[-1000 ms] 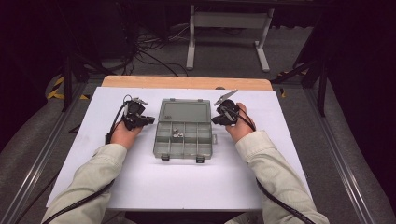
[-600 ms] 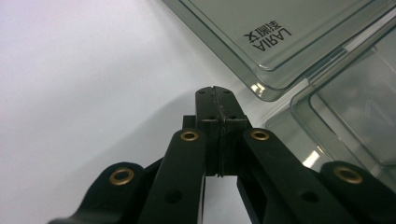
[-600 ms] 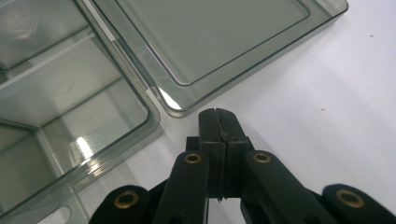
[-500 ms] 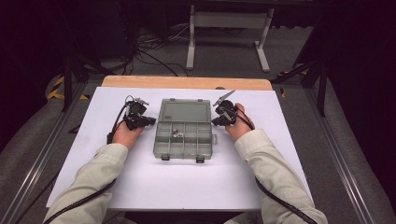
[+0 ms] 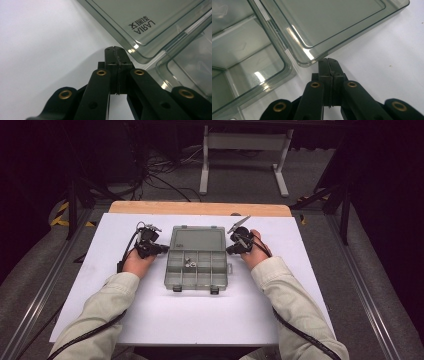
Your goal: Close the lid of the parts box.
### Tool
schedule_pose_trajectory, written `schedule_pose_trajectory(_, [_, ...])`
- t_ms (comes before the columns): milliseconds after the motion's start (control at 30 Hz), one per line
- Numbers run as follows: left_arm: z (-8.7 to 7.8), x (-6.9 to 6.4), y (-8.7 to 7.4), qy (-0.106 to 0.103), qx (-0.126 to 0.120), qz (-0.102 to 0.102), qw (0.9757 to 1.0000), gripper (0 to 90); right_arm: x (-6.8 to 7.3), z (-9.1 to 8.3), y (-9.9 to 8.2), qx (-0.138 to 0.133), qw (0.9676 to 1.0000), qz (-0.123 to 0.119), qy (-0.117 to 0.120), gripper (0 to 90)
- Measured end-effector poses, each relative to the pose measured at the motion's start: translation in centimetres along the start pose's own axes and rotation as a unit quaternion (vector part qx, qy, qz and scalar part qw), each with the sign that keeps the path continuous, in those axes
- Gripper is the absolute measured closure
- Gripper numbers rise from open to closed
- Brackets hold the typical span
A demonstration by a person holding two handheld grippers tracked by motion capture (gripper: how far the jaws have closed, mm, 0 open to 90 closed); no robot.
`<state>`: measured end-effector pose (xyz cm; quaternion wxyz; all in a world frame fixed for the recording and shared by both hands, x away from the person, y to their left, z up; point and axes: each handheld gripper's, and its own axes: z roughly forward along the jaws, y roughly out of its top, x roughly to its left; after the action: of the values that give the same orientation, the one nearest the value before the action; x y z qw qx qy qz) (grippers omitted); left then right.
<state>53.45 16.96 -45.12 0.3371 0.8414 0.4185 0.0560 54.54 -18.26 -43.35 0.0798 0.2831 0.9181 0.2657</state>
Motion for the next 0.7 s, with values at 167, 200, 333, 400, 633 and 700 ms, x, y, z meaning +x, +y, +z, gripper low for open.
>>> schedule_pose_trajectory(167, [0.12, 0.09, 0.21, 0.002, 0.001, -0.001, 1.0000, 89.9, -0.15, 0.08, 0.05, -0.003, 1.0000, -0.001, 0.002, 90.0])
schedule_pose_trajectory(200, [0.13, 0.09, 0.25, 0.003, 0.002, 0.000, 1.0000, 89.9, -0.20, 0.09, 0.05, -0.003, 1.0000, -0.002, 0.003, 90.0])
schedule_pose_trajectory(333, [0.13, 0.15, 0.35, 0.005, 0.005, 0.004, 1.0000, 90.0, -0.27, 0.14, 0.11, -0.003, 1.0000, -0.004, 0.003, 90.0])
schedule_pose_trajectory(400, [0.14, 0.15, 0.39, 0.006, 0.005, 0.003, 1.0000, 90.0, -0.31, 0.17, 0.17, -0.002, 1.0000, -0.005, 0.003, 90.0])
schedule_pose_trajectory(633, [0.29, 0.25, 0.58, 0.004, 0.005, 0.001, 1.0000, 90.0, -0.44, 0.28, 0.41, 0.001, 1.0000, -0.009, 0.005, 90.0])
schedule_pose_trajectory(700, [0.38, 0.24, 0.69, 0.003, 0.005, 0.001, 1.0000, 90.0, -0.51, 0.33, 0.45, 0.000, 1.0000, -0.007, 0.005, 90.0])
